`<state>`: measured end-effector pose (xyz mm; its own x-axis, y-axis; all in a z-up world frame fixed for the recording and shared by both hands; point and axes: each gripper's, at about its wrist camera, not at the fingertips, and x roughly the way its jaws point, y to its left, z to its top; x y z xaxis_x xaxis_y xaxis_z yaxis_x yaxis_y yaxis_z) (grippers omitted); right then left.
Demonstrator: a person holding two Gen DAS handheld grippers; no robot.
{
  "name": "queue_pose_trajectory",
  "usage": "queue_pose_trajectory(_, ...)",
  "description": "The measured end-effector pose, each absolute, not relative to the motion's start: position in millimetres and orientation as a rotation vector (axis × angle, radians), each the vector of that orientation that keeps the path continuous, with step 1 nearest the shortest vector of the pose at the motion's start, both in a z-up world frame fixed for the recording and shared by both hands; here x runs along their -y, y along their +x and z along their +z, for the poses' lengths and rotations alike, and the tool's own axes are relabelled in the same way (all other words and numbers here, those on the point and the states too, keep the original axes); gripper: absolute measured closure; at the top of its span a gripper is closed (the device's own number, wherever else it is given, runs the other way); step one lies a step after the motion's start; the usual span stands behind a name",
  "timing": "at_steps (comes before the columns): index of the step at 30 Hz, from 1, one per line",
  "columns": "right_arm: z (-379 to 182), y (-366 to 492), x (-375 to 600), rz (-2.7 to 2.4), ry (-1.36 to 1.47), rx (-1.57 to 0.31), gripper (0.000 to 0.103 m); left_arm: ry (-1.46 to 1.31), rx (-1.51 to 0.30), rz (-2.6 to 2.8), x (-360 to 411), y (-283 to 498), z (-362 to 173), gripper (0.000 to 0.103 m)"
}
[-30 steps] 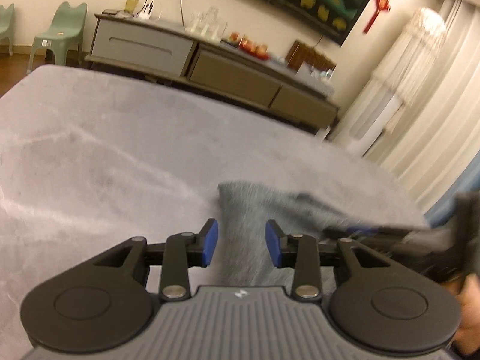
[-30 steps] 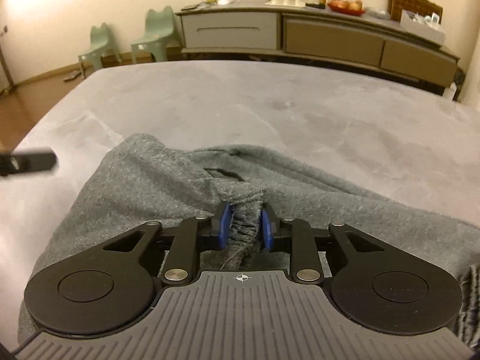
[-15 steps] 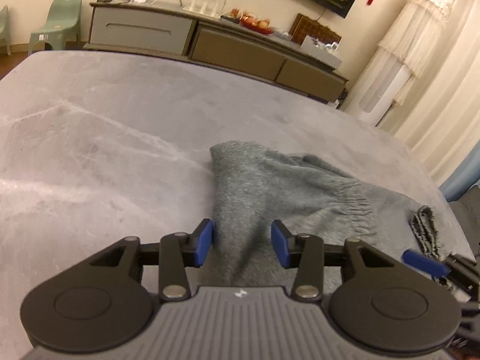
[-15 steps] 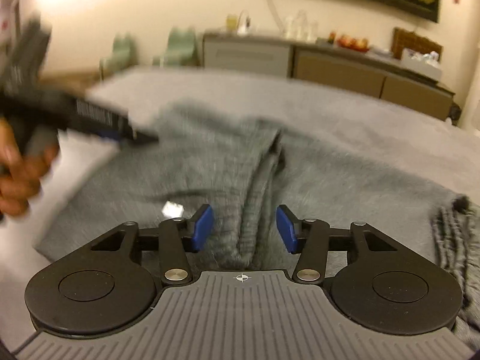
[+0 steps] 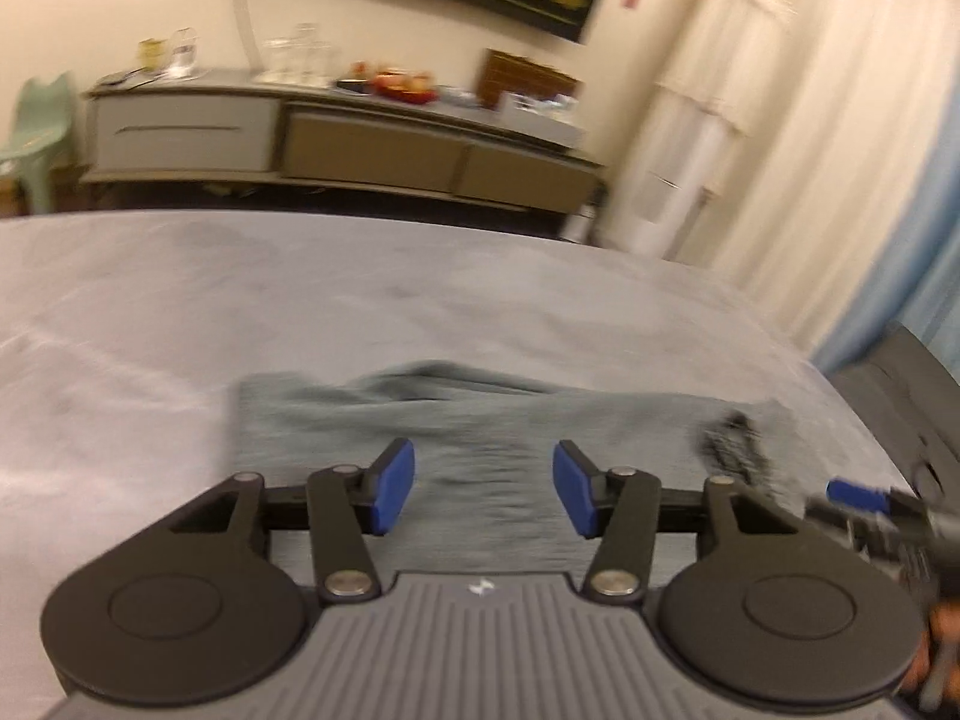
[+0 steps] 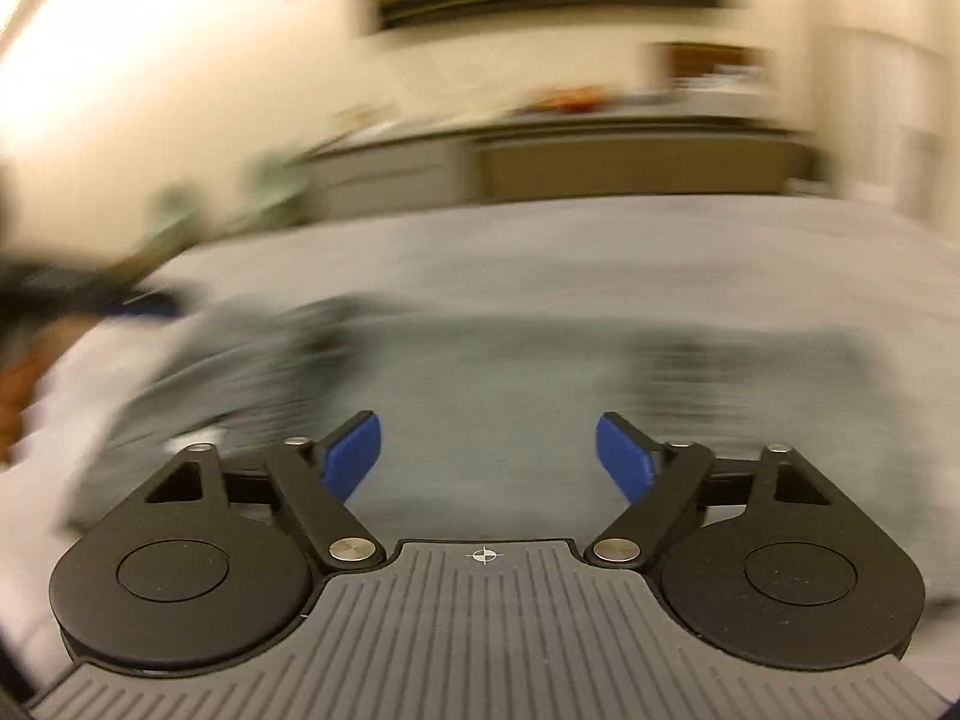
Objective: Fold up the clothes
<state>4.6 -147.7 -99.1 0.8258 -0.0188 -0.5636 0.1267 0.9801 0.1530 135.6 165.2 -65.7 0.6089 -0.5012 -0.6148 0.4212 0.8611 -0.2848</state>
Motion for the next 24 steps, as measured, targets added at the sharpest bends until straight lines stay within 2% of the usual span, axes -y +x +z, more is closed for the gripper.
queue_pose_trajectory(4, -118, -29, 246, -0.34, 0.301, -0.599, 0.019, -0.039, -0.768, -0.611, -112, 119, -76, 0.047)
queue_pose_trajectory(9, -144, -32, 285, -0.346, 0.421, -0.669, 0.02, 0.009, -0.768, -0.657, -60, 103, -83, 0.047)
queue_pose_trajectory(10, -147, -30, 283, -0.334, 0.391, -0.671, 0.024, -0.002, -0.764, -0.677, -51, 100, -81, 0.045)
queue_pose_trajectory(12, -151, -28, 277, -0.318, 0.315, -0.677, 0.051, -0.001, -0.76, -0.71, -24, 97, -75, 0.036)
queue_pose_trajectory(13, -150, -29, 275, -0.298, 0.304, -0.68, 0.083, 0.007, -0.76, -0.725, -9, 97, -71, 0.033)
queue_pose_trajectory(15, -147, -31, 272, -0.273, 0.288, -0.672, 0.087, 0.036, -0.763, -0.764, 29, 97, -62, 0.028)
queue_pose_trajectory(17, -142, -40, 270, -0.266, 0.262, -0.64, 0.091, 0.062, -0.774, -0.821, 76, 100, -55, 0.013)
queue_pose_trajectory(21, -132, -54, 264, -0.214, 0.239, -0.565, 0.093, 0.183, -0.864, -0.856, 179, 114, -64, 0.012)
queue_pose_trajectory(24, -125, -60, 259, -0.163, 0.224, -0.512, 0.093, 0.296, -0.911, -0.825, 225, 118, -89, 0.012)
